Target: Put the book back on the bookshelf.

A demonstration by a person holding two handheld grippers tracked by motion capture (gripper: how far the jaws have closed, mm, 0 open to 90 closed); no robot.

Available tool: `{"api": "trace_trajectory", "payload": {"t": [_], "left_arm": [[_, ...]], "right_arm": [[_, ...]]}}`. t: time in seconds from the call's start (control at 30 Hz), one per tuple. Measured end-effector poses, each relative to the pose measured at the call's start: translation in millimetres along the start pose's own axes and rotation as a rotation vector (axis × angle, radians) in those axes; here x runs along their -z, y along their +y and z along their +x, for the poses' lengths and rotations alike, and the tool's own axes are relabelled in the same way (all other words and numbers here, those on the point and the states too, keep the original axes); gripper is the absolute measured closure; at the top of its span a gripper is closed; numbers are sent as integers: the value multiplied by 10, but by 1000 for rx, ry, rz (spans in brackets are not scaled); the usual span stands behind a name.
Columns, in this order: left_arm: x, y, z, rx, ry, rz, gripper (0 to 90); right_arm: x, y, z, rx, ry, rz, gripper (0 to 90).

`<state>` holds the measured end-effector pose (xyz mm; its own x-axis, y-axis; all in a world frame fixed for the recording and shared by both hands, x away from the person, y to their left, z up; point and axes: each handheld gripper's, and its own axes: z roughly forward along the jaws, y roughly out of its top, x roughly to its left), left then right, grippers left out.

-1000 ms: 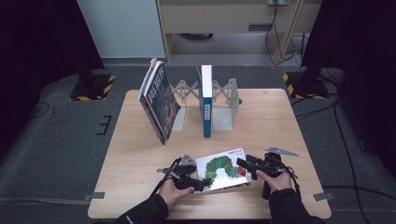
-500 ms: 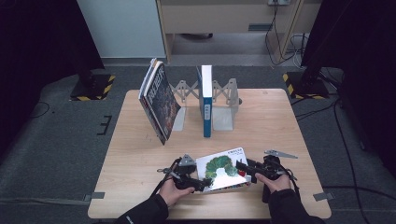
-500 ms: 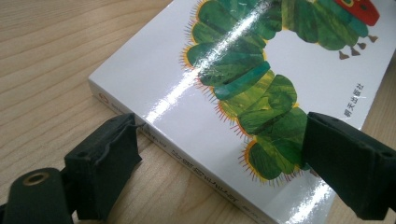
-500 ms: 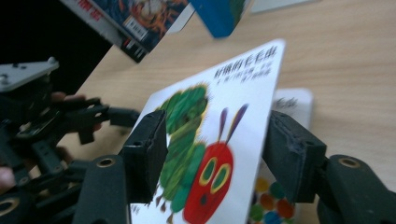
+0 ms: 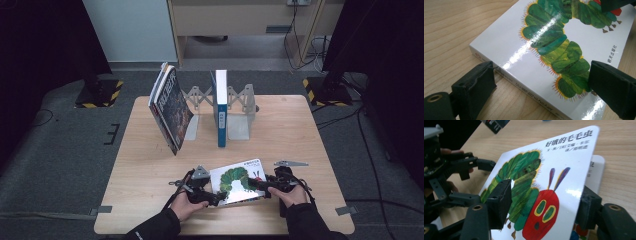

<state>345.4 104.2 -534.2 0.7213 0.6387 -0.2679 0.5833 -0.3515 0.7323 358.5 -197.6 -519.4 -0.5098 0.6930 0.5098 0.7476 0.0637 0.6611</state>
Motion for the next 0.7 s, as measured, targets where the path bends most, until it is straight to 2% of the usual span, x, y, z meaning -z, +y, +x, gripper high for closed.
{"api": "trace_trajectory", "payload": {"t": [0.07,0.13,0.23,0.7], "left_arm": [[-3,-3,4,-1,-4,-4,53],[-6,-6,6,-4,-5,-7,48],[-16,-11,3,-17,1,-8,33],[-23,-7,0,-21,-5,-6,14]], "right_arm": [[-37,8,11,20,11,17,384],[-53,6,11,28,22,25,418],[-81,-1,27,48,14,44,437],[-62,36,46,34,9,48,522]]}}
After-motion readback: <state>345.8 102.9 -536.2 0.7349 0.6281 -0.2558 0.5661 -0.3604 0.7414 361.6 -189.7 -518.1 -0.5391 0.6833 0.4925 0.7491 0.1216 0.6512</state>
